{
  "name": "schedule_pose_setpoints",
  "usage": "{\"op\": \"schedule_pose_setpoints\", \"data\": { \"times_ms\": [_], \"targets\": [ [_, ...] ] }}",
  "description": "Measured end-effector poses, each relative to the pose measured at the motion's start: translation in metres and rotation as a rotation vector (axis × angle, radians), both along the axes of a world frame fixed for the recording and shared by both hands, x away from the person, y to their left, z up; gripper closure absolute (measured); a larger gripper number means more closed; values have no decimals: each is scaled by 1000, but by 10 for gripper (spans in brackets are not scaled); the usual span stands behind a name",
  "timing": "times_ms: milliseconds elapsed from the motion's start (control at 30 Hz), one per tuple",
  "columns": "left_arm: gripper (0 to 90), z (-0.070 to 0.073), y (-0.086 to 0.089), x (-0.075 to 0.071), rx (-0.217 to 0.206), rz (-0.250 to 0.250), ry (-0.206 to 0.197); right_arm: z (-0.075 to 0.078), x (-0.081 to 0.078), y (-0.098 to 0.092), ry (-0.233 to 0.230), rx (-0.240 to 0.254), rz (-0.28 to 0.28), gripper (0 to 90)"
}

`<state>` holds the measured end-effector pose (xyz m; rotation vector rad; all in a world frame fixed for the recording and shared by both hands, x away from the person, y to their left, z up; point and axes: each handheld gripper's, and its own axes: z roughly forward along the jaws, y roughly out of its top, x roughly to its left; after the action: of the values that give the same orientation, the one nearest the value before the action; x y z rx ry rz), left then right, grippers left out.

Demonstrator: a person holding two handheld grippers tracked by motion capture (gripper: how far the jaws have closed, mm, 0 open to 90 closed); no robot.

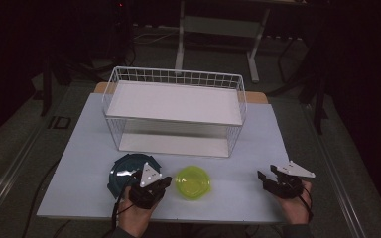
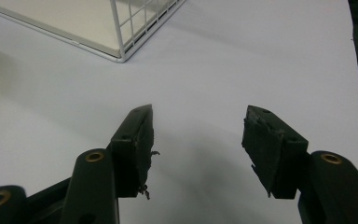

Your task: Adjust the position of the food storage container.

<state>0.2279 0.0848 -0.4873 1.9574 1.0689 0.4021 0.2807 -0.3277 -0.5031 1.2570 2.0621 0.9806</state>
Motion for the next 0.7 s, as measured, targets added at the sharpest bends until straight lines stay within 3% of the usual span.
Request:
{"op": "schedule_pose_setpoints", "data": {
  "times_ms": [300, 700],
  "targets": [
    [900, -11, -11, 3, 30, -17, 16, -1, -1, -1, 0, 4, 3, 426],
    [899, -14, -24, 5, 33, -50, 26, -2, -1, 2, -2, 0, 13, 426]
  ]
}}
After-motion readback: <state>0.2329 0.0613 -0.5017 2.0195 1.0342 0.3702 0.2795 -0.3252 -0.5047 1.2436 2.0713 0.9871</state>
